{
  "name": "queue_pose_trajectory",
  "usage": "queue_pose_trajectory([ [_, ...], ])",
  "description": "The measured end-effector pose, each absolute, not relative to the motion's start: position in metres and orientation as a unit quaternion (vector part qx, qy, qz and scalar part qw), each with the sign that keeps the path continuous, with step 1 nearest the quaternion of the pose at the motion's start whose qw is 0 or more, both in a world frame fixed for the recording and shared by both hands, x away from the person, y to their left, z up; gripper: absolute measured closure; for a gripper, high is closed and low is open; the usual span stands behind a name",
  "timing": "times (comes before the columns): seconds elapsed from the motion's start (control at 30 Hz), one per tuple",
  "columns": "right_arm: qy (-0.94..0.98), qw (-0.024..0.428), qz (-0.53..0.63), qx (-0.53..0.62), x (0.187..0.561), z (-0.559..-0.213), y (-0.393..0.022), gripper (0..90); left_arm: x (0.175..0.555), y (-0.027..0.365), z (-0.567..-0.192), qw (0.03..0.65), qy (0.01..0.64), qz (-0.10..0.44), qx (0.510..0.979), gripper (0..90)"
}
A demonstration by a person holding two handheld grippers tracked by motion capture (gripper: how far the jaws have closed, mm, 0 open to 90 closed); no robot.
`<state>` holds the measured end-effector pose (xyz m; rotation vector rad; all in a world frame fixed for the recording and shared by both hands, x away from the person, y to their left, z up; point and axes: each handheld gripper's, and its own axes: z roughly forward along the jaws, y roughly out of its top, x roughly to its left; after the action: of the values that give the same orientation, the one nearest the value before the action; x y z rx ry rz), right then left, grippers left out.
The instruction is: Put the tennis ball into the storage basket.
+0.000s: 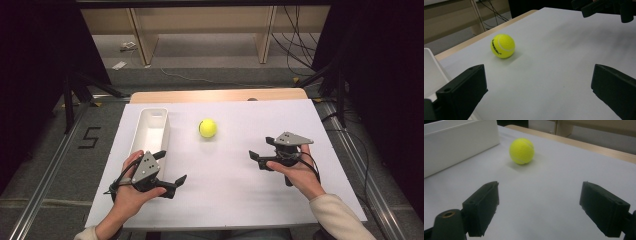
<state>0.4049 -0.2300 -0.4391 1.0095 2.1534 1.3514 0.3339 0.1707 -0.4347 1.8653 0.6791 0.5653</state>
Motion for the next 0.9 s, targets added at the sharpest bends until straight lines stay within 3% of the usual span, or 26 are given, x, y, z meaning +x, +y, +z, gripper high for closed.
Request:
queue_pose_trajectory([
  [0.9,0.776,0.204,0.483,0.351,0.417,-0.439,-0.208,15.9,0.334,0.169,-0.433,0.514,0.278,0.237,0.776,0.0],
])
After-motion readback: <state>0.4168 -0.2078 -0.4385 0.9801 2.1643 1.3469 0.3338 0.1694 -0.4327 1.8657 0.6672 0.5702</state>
